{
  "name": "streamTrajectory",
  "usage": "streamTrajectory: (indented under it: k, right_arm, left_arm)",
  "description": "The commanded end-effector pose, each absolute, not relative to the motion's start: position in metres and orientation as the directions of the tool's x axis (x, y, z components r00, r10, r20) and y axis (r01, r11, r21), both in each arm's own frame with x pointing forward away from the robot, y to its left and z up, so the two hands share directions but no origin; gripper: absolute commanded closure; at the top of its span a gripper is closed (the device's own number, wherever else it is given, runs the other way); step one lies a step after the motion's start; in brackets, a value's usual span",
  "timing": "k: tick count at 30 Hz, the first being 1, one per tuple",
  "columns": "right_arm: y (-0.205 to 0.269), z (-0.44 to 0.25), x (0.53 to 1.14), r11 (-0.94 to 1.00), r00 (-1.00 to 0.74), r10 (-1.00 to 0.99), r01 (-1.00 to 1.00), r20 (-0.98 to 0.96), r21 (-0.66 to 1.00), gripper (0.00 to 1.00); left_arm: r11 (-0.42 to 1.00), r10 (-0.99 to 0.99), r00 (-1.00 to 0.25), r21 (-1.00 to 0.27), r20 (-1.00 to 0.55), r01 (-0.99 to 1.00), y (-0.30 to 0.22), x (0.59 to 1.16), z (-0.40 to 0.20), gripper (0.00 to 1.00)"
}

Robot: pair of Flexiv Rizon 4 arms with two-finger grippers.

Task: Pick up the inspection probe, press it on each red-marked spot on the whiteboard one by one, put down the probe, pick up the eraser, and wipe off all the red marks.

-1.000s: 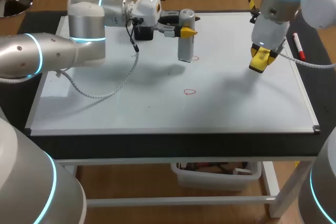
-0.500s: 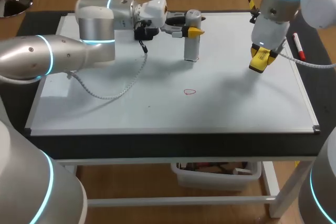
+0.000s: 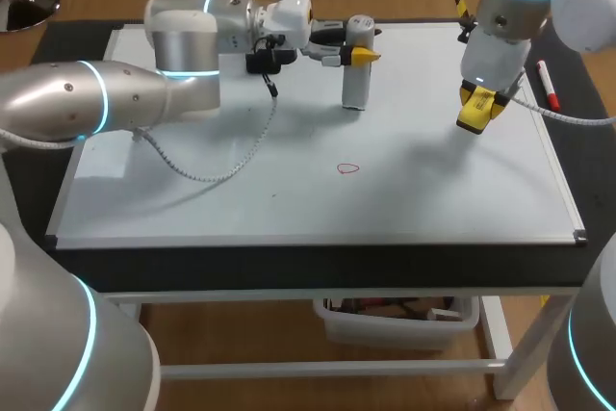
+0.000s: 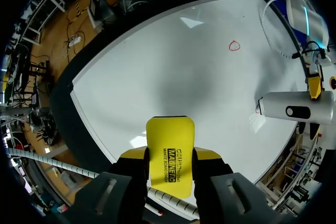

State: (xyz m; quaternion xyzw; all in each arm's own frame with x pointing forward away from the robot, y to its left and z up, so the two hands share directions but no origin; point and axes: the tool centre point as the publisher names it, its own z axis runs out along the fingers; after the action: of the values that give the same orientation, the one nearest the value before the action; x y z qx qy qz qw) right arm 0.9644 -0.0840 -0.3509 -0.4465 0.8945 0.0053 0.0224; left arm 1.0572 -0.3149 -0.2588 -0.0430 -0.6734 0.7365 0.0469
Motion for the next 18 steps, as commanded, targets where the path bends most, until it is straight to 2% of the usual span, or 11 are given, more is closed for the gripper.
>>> streamTrajectory:
  k: [1, 18]
  right_arm:
    - [-0.085, -0.350, 0.965, 0.600, -0.599, -0.800, -0.800, -0.042, -0.011, 1.00]
    - [-0.085, -0.350, 0.965, 0.600, -0.599, -0.800, -0.800, -0.042, -0.011, 1.00]
  left_arm:
    - [-0.100, 0.134, -0.991, -0.995, 0.000, -0.014, -0.316, 1.063, -0.263, 1.00]
    - [-0.102, 0.135, -0.991, -0.994, 0.019, -0.033, -0.314, 1.066, -0.275, 1.00]
